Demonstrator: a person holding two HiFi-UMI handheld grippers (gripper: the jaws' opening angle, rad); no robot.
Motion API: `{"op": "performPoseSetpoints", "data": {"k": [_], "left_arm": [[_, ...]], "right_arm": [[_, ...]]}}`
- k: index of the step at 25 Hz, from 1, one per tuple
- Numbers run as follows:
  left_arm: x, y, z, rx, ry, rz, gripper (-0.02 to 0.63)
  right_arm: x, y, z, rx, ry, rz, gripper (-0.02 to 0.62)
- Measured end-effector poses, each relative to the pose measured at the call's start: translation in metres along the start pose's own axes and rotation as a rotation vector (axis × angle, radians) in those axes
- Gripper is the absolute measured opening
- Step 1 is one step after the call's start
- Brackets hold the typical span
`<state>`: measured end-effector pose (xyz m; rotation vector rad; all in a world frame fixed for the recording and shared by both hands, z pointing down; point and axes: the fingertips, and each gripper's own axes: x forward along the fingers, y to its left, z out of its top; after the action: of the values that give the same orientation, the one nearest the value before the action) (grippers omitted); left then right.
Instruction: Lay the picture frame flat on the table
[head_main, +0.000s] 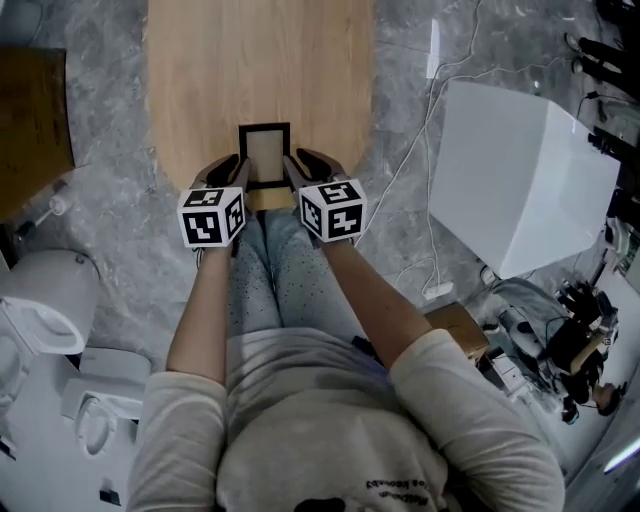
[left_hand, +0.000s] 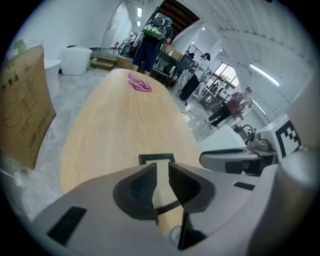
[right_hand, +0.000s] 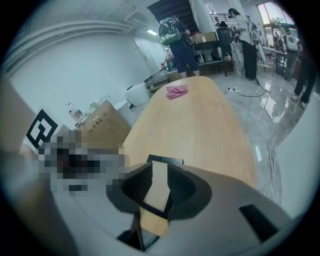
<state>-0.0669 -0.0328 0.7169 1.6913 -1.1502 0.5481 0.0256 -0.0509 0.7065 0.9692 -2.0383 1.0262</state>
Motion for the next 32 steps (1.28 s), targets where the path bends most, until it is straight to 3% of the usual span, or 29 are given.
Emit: {"op": "performPoseSetpoints", "data": {"k": [6,19,32], "left_arm": [[-0.032,-0.027,0.029,0.034,-0.065,-0.02,0.029],[-0.103,-0.066,0.058,0.109,-0.144,-0.021,0.008],[-0.201,-0.123,0.121,0.235,-0.372,0.018,0.008]], "right_arm": [[-0.032,0.018,0.03,-0.029,-0.05,0.014,0.031],[-0.107,0.042,0.068,-0.03,-0.129,0.018,0.011],[-0.215,0.092,0.139,-0.111,-0.398,0.039,0.011]]}}
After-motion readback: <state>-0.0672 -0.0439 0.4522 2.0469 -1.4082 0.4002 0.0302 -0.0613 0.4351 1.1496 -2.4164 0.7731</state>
